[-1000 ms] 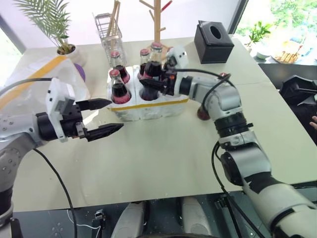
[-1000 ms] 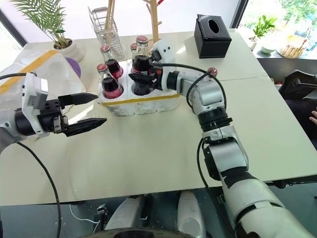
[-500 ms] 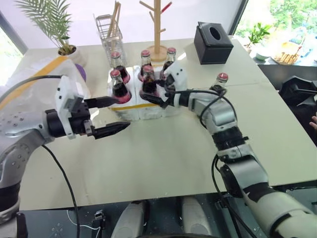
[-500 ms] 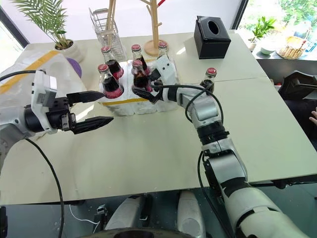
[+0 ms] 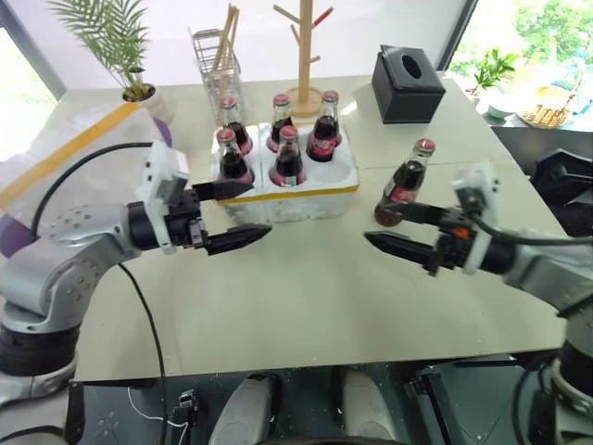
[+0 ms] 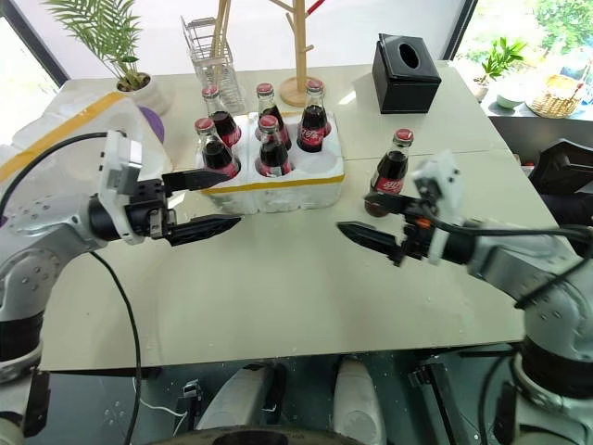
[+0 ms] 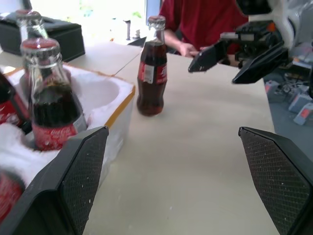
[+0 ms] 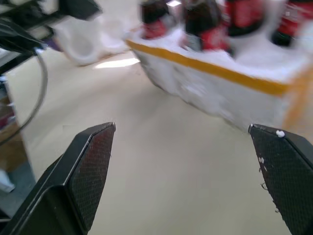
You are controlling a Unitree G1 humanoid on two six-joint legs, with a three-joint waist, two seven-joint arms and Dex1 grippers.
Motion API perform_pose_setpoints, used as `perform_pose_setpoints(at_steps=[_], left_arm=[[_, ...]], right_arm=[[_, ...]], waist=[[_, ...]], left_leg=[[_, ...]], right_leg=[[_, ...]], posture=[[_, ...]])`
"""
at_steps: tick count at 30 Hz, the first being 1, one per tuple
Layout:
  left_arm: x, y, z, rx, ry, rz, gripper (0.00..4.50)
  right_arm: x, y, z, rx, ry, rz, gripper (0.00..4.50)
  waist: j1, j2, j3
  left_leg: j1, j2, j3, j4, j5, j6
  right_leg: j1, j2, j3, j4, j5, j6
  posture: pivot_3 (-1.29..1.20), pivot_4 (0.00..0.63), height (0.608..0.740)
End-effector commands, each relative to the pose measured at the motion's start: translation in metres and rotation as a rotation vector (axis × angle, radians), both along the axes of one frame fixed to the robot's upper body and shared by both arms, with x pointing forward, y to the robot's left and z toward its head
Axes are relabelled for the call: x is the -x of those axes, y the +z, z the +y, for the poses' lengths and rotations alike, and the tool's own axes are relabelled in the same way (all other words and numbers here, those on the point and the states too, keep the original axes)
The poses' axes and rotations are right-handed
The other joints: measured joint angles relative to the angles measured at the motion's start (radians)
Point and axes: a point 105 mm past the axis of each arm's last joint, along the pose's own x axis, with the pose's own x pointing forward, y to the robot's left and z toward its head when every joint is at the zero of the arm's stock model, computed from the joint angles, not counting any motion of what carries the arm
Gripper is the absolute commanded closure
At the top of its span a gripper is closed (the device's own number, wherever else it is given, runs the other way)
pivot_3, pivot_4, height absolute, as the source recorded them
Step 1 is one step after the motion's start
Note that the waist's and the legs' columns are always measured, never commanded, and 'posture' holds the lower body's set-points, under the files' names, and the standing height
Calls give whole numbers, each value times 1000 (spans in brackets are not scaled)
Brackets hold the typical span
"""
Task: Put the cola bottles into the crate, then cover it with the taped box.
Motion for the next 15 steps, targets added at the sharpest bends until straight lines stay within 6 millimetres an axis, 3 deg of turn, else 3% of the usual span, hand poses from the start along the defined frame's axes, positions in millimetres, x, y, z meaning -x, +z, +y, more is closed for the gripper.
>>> perform_pose_setpoints(at_steps=[1, 4, 15], left_arm=[[2, 4, -11, -2, -71, -28, 0], [0, 5, -17, -2, -105, -31, 0], [-4, 2, -26, -25, -131, -54, 0]], right_arm=[[-9, 1, -30, 47, -201, -69, 21], [-23, -4, -39, 33, -304, -93, 21], [-73, -14, -34, -24, -400, -180, 21]], waist=[[4, 0, 0], [4, 0, 0], [4, 0, 0]], left_leg=[[0, 0, 0, 0, 0, 0], [1, 0, 2, 0, 1, -2], [1, 0, 2, 0, 3, -6]], right_leg=[[0, 0, 0, 0, 0, 0], [0, 0, 1, 0, 0, 0], [0, 0, 1, 0, 0, 0]], posture=[[0, 150, 740], [0, 150, 740], [0, 150, 740]])
